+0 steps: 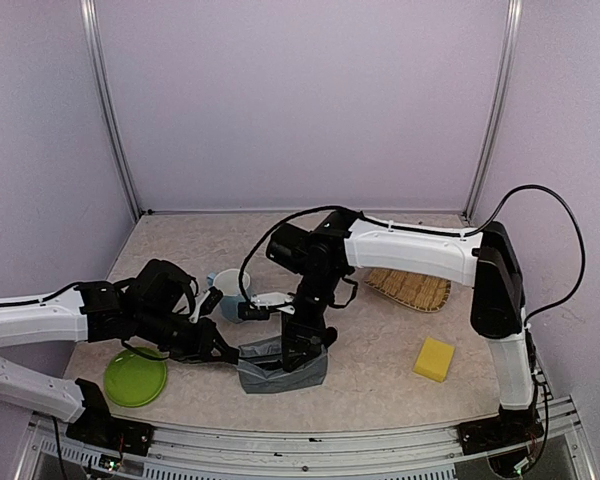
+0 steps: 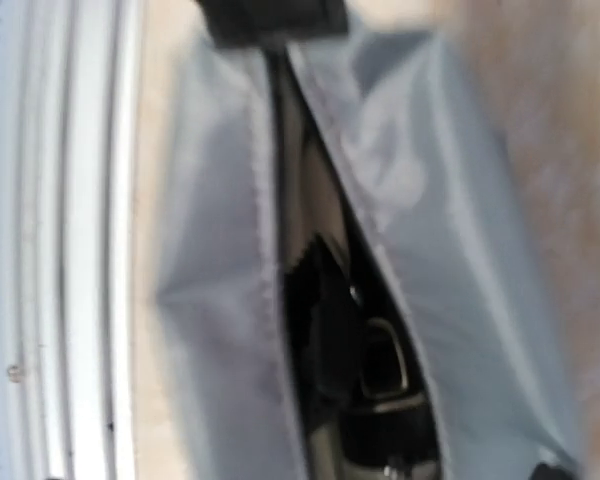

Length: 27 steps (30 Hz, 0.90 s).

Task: Sort the hair-cutting tools

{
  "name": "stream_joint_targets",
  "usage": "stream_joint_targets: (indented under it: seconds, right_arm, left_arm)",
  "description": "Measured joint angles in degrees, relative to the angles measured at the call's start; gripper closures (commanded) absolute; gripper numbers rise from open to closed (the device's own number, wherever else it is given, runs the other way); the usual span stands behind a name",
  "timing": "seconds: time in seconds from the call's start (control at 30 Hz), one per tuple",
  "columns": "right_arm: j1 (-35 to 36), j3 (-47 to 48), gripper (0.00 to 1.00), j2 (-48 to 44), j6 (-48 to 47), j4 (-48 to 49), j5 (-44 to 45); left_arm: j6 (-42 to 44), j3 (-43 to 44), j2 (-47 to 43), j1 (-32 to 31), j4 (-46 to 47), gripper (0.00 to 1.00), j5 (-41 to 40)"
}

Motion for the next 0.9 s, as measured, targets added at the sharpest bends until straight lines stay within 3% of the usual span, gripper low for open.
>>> stream_joint_targets:
  seconds: [0.23,0.43,0.53,0.73,0.9]
  right_arm:
    - [-2.16,-1.53,0.0,-10.69,-0.85,1.09,-0.76]
    - [-9.9,-10.08,0.0,-15.23,0.15,2.89,0.55]
    - [-13.66,-14.56,0.09,-14.73,0.17,2.58,-0.17]
    - [-14.34,-19.69,0.39,-14.12,-1.01,-0.13,-3.8]
    - [-14.19,-20.2,0.91,-13.35,-1.97,-1.46,-7.5]
  left_arm:
    - [0.39,0.0,-0.57,0.0,0.22,0.99,0.0]
    - [1.01,0.15,-1.31,-0.48,0.94,1.0,-0.04]
    - [1.11,0.15,-1.31,-0.72,1.09,1.0,-0.07]
    - [1.11,0.15,-0.59,-1.2,2.1,1.0,-0.24]
    - [1.14,0.79,0.37,-1.49,2.49,1.0,-0.28]
